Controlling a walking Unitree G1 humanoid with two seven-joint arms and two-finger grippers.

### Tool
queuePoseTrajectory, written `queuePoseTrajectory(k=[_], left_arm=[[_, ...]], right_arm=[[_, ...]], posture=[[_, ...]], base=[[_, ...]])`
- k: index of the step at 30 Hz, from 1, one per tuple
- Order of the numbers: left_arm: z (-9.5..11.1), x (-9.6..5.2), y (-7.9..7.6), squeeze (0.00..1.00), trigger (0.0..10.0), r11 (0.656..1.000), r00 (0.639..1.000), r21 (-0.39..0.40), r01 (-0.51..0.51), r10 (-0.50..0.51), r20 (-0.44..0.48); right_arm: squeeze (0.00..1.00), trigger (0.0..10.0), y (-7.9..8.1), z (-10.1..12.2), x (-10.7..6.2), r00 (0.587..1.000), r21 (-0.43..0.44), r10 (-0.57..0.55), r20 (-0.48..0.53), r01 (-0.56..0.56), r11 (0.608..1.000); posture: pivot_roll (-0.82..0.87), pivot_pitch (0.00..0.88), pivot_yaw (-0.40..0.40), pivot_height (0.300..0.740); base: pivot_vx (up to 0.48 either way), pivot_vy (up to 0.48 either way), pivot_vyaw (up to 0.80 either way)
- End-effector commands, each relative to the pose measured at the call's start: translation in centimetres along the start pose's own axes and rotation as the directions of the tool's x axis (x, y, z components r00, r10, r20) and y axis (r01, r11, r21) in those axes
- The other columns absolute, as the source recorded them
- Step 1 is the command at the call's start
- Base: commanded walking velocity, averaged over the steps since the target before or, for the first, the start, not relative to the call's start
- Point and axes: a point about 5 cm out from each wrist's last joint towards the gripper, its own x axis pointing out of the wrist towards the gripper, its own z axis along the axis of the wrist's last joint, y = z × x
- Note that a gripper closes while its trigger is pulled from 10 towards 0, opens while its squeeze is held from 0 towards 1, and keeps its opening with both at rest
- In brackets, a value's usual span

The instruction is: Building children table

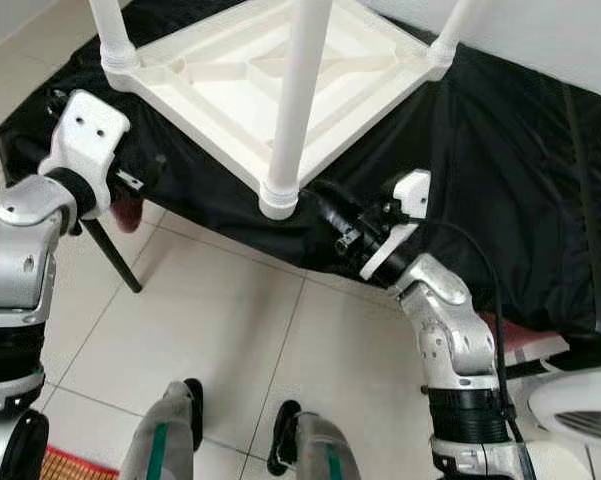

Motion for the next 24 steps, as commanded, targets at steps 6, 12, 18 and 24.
queuePoseTrajectory(k=[6,12,18,24], left_arm=[[0.34,0.23,-1.42,0.00,10.0,0.998,0.999,-0.067,0.006,-0.003,0.038],[0.14,0.52,-1.18,0.00,10.0,0.995,0.998,-0.093,-0.040,0.043,0.035],[0.18,0.84,-0.79,0.00,10.0,0.989,0.996,-0.126,-0.075,0.082,0.047],[0.49,1.02,-0.56,0.00,10.0,0.987,0.992,-0.129,-0.099,0.108,0.064]], right_arm=[[1.00,10.0,-0.33,-0.11,-0.21,1.000,0.051,-0.017,0.015,0.016,0.999],[1.00,10.0,-0.44,0.24,-0.16,0.999,0.061,-0.030,0.037,0.027,0.998],[1.00,10.0,-0.58,0.47,0.08,0.997,0.042,-0.048,0.052,0.046,0.998],[0.38,10.0,-0.75,0.62,0.15,0.994,0.019,-0.079,0.074,0.078,0.997]], posture=[[0.15,0.179,-0.104,0.740],[0.14,0.176,-0.107,0.740],[0.13,0.167,-0.104,0.740],[0.13,0.156,-0.099,0.740]], base=[[0.000,0.000,0.00],[0.000,0.000,0.00],[0.000,0.000,0.00],[0.000,0.000,0.00]])
